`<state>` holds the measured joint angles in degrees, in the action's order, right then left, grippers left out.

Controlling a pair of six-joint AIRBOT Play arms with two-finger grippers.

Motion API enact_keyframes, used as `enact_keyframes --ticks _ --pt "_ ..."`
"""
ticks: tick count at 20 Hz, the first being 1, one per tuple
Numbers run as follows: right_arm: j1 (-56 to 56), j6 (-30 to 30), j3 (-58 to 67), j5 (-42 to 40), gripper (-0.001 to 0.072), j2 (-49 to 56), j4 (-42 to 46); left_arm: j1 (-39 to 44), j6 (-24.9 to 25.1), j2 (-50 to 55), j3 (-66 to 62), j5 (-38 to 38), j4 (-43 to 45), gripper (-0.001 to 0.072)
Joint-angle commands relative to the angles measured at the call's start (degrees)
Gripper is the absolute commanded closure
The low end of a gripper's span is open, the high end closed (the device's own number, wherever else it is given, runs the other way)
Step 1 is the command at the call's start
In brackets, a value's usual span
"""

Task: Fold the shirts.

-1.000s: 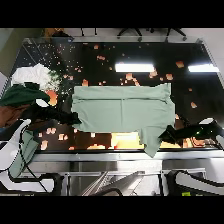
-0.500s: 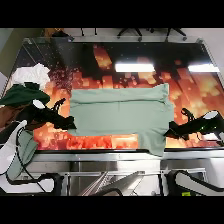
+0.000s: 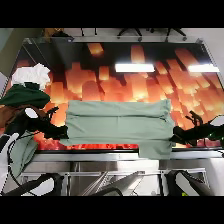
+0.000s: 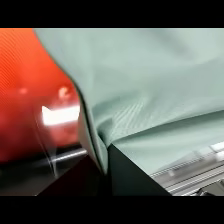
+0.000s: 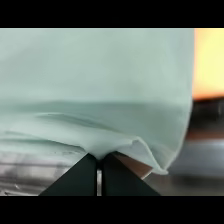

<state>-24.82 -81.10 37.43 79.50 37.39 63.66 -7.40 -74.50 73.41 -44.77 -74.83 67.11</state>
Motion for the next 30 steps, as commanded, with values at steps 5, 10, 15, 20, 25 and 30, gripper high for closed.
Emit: enact_keyframes --ticks 5,10,15,20,25,30 --pt "2.1 12.9 18.1 -11.6 0.0689 16.4 -22.6 7.4 -0.6 11.4 -22.3 1.0 -2.6 0.0696" --pt "7.7 16.9 26.8 -17.8 0.0689 33.4 -22.1 7.0 -1.2 24.7 -33.4 2.0 -2.2 0.0695" --pt "7.4 19.3 30.6 -18.0 0.0474 38.2 -20.9 6.9 -1.2 32.9 -41.4 -0.5 -2.7 0.069" --pt "3.0 15.9 34.7 -10.8 0.0037 32.2 -7.1 6.5 -2.1 33.1 -49.8 -7.5 -2.7 0.0016" --pt "2.6 13.9 29.4 -5.4 0.0019 32.0 -1.7 5.8 -4.5 33.1 -58.2 -12.3 -2.7 0.0016" --pt "2.5 16.0 23.0 -10.4 0.0019 33.2 -4.8 4.9 -6.6 33.1 -59.5 -14.0 -2.7 0.0017"
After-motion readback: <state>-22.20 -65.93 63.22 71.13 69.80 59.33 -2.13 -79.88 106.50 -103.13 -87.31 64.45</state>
